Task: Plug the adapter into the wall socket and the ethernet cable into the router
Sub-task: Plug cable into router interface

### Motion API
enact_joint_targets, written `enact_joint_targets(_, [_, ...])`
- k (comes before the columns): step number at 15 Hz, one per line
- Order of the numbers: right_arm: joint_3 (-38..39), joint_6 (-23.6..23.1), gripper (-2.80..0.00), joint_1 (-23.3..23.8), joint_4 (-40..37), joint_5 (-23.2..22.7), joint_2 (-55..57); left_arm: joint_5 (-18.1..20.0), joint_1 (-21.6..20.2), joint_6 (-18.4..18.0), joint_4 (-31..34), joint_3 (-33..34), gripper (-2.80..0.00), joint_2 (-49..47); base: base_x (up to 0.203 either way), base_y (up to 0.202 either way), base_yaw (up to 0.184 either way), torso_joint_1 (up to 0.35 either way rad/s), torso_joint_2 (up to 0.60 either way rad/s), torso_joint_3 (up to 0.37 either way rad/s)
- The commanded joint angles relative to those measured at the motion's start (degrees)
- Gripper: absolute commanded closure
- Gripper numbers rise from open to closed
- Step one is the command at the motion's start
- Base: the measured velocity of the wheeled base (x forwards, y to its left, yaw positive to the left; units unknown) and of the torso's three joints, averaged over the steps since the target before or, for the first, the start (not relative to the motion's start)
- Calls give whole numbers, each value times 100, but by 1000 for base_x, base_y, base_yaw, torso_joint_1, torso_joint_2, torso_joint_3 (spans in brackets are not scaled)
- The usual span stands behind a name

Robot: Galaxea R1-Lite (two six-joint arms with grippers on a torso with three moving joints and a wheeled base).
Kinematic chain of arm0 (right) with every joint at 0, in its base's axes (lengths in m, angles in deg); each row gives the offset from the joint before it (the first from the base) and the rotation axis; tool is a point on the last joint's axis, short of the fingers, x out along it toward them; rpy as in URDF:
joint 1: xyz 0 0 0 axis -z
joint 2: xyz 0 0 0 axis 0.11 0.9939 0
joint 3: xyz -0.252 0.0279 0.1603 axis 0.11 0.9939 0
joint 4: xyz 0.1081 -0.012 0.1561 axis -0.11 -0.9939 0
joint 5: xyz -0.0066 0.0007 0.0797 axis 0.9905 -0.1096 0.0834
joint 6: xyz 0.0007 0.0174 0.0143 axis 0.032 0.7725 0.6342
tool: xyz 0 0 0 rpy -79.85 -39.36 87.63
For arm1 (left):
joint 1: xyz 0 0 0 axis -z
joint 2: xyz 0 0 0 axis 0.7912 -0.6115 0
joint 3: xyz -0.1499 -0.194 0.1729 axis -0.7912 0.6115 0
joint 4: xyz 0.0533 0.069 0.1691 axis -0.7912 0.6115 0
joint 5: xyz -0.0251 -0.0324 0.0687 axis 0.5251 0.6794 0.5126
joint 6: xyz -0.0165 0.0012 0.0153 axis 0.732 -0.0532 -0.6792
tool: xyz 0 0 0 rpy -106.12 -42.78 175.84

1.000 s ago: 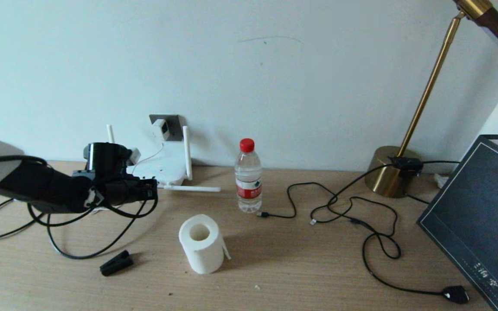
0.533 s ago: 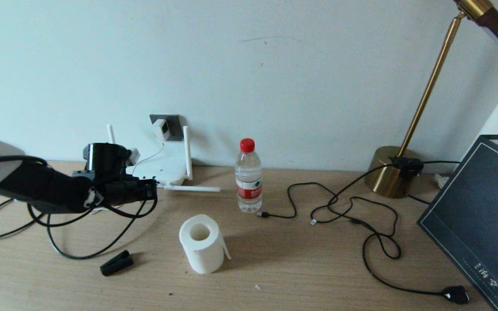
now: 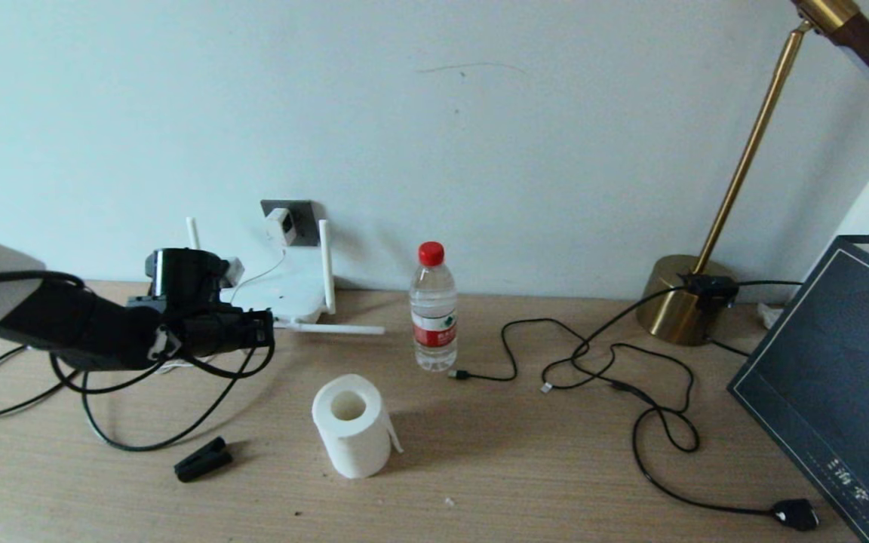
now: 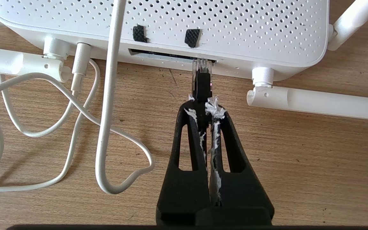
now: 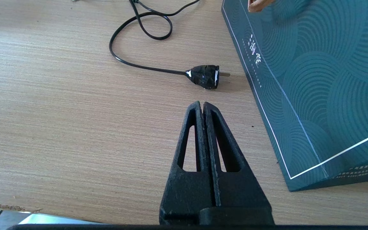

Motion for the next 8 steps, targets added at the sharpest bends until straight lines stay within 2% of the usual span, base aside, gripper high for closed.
enact_joint_targets(1, [1,3,0,0,-9,-3,5,1,0,3,-14,-29,0,-38,0,0,0,0,0,0])
enact_joint_targets(8, [1,3,0,0,-9,-3,5,-4,0,-6,-14,-92,0,-116,0,0,0,0,0,0])
